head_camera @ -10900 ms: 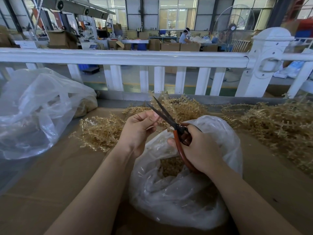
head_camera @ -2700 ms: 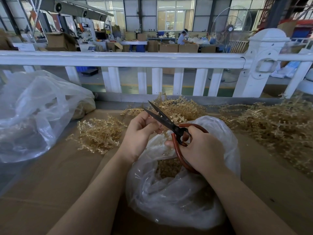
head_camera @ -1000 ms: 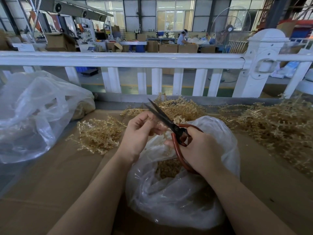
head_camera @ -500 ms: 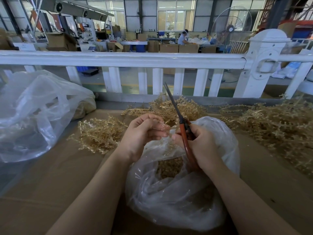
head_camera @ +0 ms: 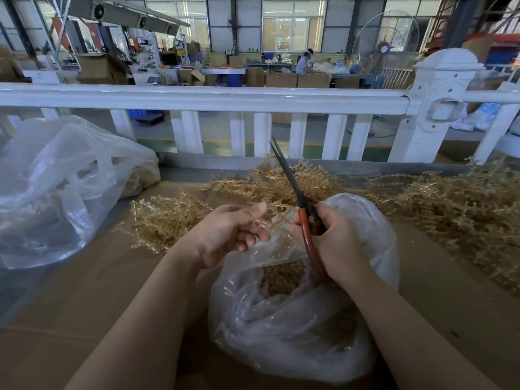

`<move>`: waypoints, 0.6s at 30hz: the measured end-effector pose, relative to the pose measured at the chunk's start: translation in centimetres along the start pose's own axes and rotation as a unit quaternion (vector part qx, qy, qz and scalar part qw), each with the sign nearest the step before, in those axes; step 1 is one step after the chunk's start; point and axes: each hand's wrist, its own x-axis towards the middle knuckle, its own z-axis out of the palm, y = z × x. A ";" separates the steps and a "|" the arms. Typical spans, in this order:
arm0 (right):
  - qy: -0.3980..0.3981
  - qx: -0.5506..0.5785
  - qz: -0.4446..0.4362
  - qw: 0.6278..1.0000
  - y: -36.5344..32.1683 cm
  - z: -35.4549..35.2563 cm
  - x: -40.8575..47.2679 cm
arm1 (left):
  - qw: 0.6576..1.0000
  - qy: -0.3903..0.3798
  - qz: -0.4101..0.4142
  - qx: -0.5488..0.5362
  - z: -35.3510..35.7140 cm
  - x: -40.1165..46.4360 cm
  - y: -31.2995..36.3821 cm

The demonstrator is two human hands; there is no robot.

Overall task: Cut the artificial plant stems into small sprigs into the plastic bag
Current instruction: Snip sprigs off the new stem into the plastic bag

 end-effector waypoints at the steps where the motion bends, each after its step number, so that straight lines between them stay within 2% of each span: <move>1: 0.002 0.002 0.000 1.000 -0.1 0.0 0.0 | 0.999 -0.023 -0.009 0.020 -0.1 -0.2 0.0; 5: 0.016 0.009 0.000 1.000 -0.2 0.0 0.0 | 0.995 -0.081 -0.004 0.061 0.0 -0.5 0.0; 9: 0.058 0.032 0.000 0.998 -0.3 -0.1 -0.1 | 0.996 -0.070 0.042 -0.039 0.0 -0.3 0.4; 13: 0.087 0.041 0.010 0.995 -0.2 -0.4 -0.1 | 0.977 -0.079 0.072 -0.186 0.0 -0.1 0.9; 18: 0.115 0.031 0.011 0.993 0.2 -0.3 0.1 | 0.972 -0.118 0.073 -0.192 1.0 0.1 0.8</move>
